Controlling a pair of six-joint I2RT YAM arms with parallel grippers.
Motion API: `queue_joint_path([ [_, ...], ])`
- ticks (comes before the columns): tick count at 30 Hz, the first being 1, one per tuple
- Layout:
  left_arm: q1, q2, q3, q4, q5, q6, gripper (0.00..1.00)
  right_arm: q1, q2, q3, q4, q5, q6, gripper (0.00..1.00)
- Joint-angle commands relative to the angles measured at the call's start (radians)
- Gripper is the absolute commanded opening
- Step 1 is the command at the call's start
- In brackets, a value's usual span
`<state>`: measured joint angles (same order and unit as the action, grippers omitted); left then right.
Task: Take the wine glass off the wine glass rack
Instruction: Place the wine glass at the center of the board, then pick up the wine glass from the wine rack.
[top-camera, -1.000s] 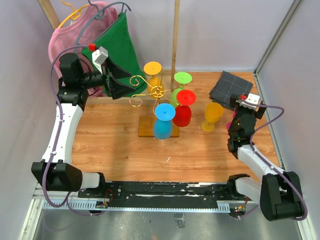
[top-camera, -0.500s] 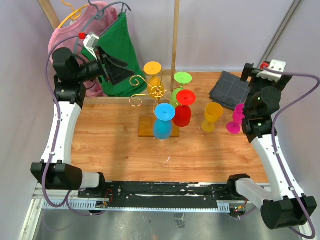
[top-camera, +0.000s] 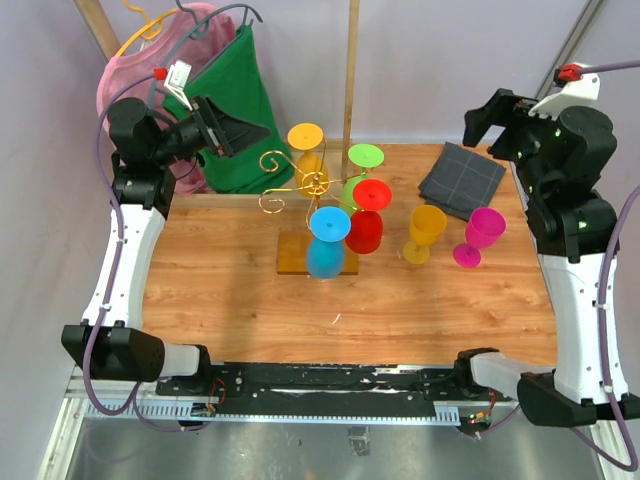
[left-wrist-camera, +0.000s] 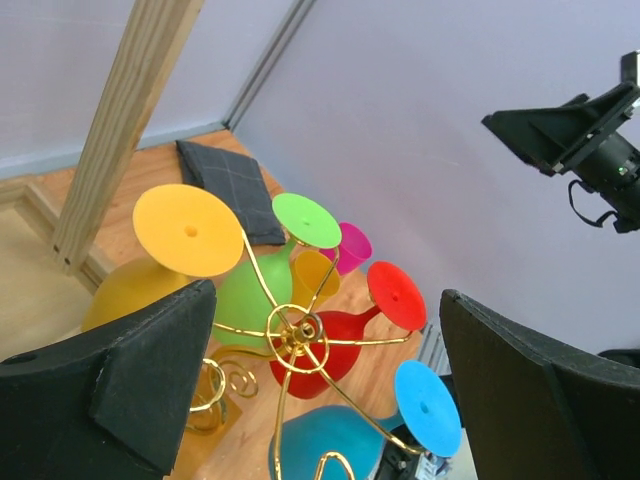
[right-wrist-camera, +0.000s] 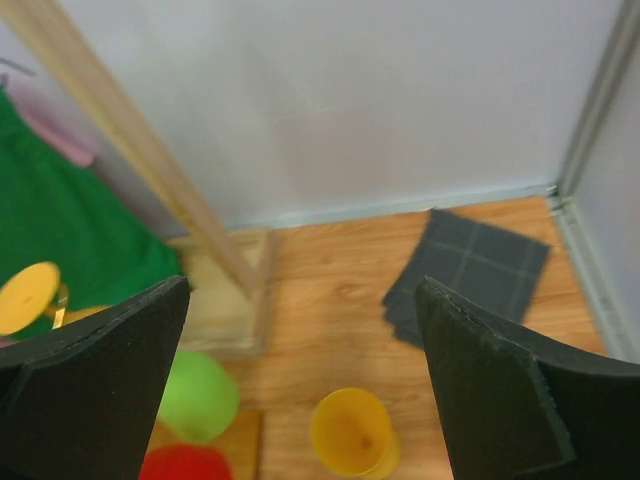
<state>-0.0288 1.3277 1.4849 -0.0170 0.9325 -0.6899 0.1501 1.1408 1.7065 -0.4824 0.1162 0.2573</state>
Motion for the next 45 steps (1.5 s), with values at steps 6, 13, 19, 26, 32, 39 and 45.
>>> queue_joint_path([
  [6,-0.003,-0.023,-0.016,0.113,-0.003,-0.062,0.99,0.027,0.108,0.072,-0.318,-0.428,0.451,0.89],
  [13,-0.003,-0.019,-0.017,0.123,0.005,-0.064,0.99,0.020,0.102,-0.081,-0.164,-0.598,0.666,0.82],
  [19,-0.004,-0.014,-0.010,0.110,0.017,-0.056,0.99,-0.014,0.067,-0.154,-0.116,-0.716,0.800,0.71],
  [26,-0.003,-0.013,-0.005,0.089,0.027,-0.035,0.99,-0.033,-0.005,-0.279,-0.025,-0.835,0.949,0.53],
  [32,-0.003,-0.007,-0.001,0.081,0.032,-0.028,0.99,-0.037,-0.018,-0.329,-0.041,-0.866,0.942,0.52],
  [39,-0.003,0.001,0.014,0.051,0.039,0.004,0.99,-0.038,-0.061,-0.399,-0.059,-0.869,0.958,0.52],
  [45,-0.003,0.021,0.034,0.054,0.045,0.003,0.99,0.007,-0.146,-0.452,-0.085,-0.829,1.017,0.51],
])
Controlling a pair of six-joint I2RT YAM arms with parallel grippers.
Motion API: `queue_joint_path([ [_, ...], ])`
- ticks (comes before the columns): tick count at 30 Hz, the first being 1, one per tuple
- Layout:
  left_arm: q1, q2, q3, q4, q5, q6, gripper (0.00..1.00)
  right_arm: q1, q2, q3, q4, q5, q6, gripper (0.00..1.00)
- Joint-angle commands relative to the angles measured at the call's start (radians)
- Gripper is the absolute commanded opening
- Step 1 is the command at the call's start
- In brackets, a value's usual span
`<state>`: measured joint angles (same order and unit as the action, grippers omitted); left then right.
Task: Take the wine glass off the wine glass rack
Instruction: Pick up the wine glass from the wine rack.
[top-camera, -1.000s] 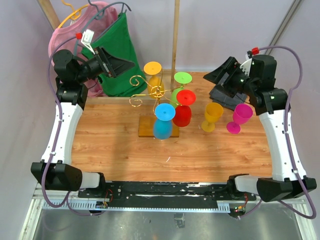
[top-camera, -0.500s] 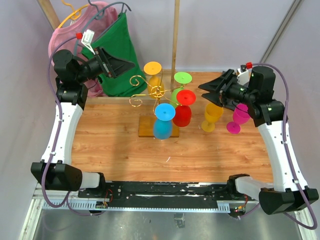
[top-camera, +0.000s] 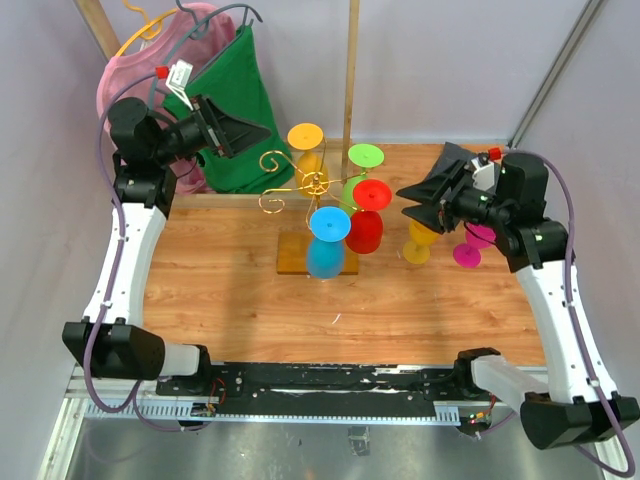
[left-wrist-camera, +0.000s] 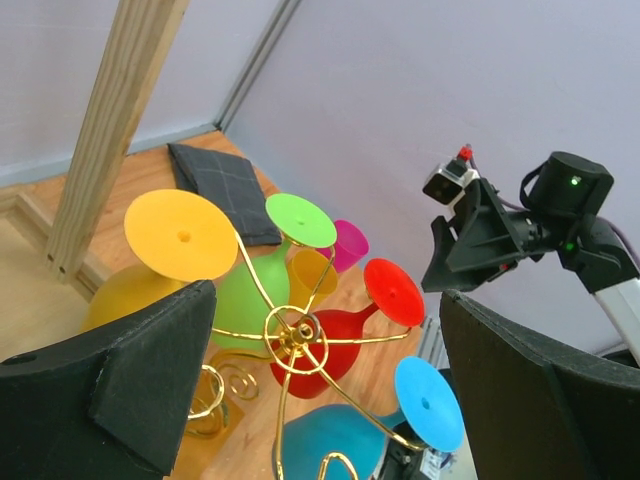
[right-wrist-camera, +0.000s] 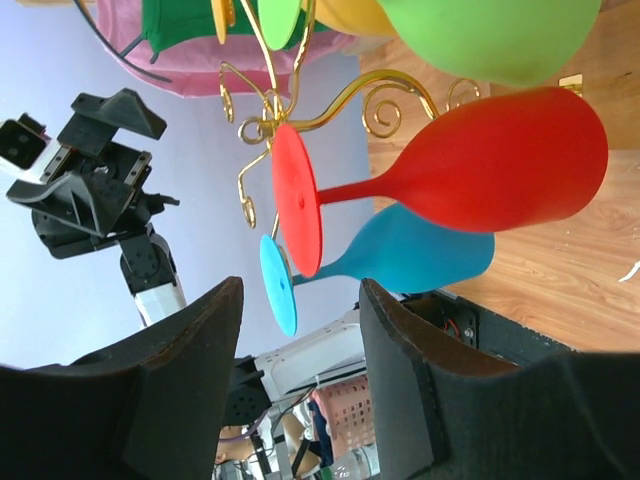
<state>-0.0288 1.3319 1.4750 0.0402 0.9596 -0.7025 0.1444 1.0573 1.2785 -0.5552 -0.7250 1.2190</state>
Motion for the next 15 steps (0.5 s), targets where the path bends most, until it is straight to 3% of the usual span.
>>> queue_joint_path([
  [1,-0.003,0.024,0.050,-0.003,0.020,0.016,0.99,0.027,-0.074,-0.031,-0.012,0.024,0.066,0.51],
  [10,-0.003,0.059,0.083,-0.010,0.028,0.026,0.99,0.263,-0.097,-0.093,0.042,0.167,0.153,0.51],
  [15,-0.004,0.056,0.084,-0.022,0.030,0.039,0.99,0.329,-0.082,-0.099,0.089,0.210,0.177,0.50],
])
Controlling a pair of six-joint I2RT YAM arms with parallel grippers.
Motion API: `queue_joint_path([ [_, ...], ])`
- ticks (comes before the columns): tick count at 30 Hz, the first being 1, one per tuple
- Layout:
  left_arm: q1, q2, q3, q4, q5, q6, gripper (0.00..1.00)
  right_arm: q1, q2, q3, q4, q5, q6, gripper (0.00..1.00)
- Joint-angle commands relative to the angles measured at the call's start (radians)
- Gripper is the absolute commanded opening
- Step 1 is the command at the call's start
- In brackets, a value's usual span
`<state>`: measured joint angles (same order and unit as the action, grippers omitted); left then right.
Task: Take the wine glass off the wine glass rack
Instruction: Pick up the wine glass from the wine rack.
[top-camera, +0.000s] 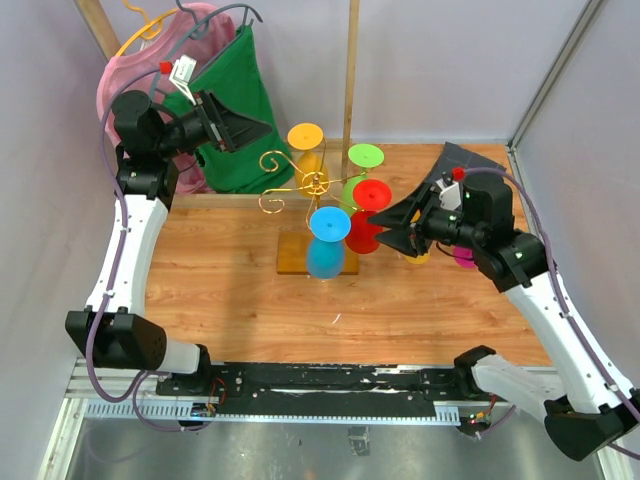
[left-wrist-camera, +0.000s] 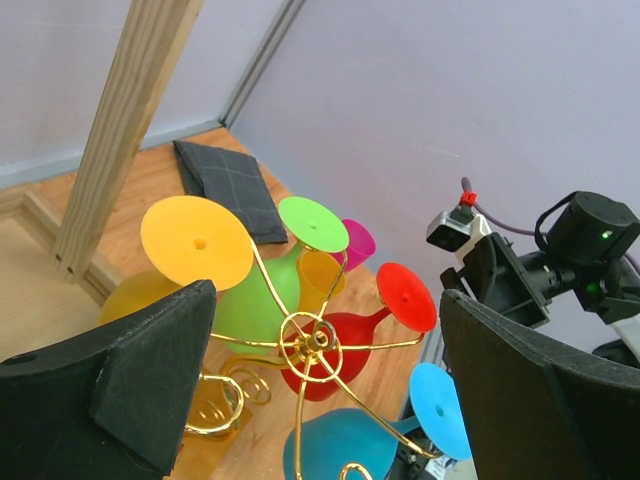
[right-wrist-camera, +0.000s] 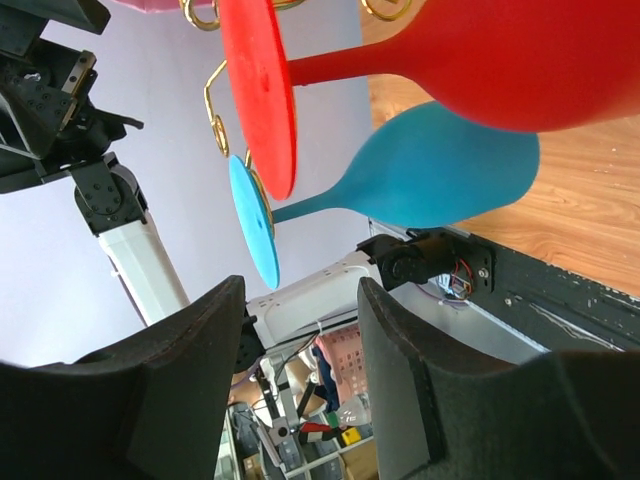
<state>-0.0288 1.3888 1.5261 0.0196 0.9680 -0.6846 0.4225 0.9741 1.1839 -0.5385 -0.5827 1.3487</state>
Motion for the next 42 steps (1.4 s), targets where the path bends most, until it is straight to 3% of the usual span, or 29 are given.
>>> queue_joint_path([
  [1,-0.003,-0.001,0.033,0.000,0.023,0.020,0.99,0.061,0.013,-0.001,0.085,0.074,0.050,0.50],
  [10,-0.003,-0.007,0.034,-0.006,0.034,0.028,0.99,0.129,0.098,0.043,0.177,0.090,0.060,0.50],
  [31,-0.003,0.000,0.037,-0.012,0.047,0.032,0.99,0.175,0.079,-0.015,0.262,0.083,0.099,0.35],
  [42,-0.003,0.003,0.039,-0.013,0.052,0.035,0.99,0.190,0.088,-0.043,0.259,0.067,0.097,0.33],
])
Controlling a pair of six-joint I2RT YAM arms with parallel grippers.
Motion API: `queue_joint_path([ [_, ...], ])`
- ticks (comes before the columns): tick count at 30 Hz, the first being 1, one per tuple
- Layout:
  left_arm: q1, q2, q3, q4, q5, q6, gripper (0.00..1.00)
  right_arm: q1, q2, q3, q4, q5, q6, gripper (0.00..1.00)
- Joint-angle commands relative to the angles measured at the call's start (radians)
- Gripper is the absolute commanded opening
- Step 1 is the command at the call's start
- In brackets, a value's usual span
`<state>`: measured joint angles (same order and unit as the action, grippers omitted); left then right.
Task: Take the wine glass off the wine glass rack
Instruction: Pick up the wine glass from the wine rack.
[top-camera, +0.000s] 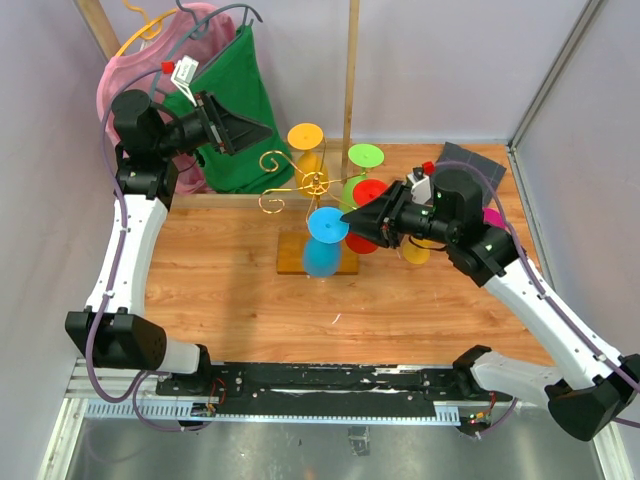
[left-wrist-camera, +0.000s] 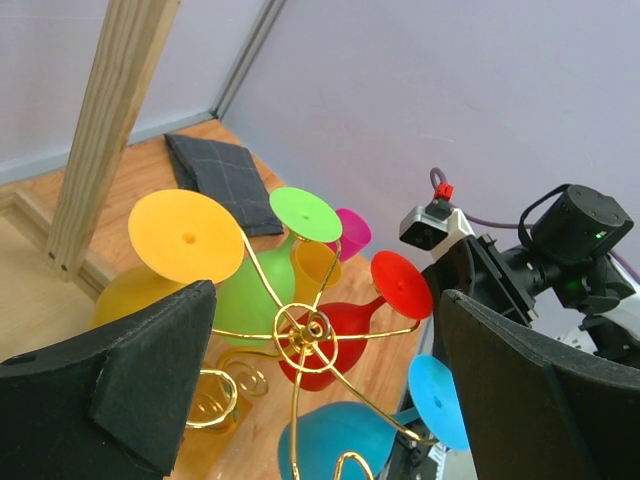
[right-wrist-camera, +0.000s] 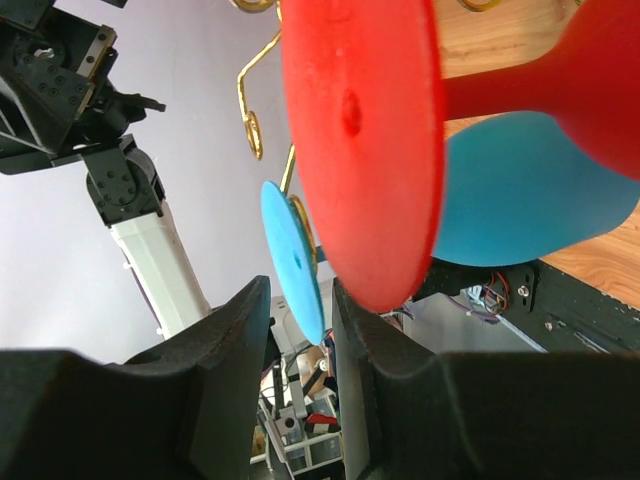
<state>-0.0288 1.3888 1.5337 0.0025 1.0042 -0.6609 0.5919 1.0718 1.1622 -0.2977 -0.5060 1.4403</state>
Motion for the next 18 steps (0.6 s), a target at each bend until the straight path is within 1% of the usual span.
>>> queue_joint_path([
  [1,-0.003,0.004,0.031,0.003,0.016,0.013,0.99,0.020,-0.007,-0.022,0.020,-0.012,0.005,0.32],
  [9,-0.003,0.007,0.031,0.003,0.020,0.015,0.99,0.021,-0.006,-0.021,0.020,-0.018,0.002,0.27],
  [16,-0.003,0.009,0.028,0.005,0.021,0.011,0.99,0.021,-0.015,-0.022,0.018,-0.018,-0.003,0.14],
  [18,-0.003,0.007,0.028,0.002,0.022,0.011,0.99,0.020,-0.018,-0.025,0.018,-0.015,-0.004,0.11],
])
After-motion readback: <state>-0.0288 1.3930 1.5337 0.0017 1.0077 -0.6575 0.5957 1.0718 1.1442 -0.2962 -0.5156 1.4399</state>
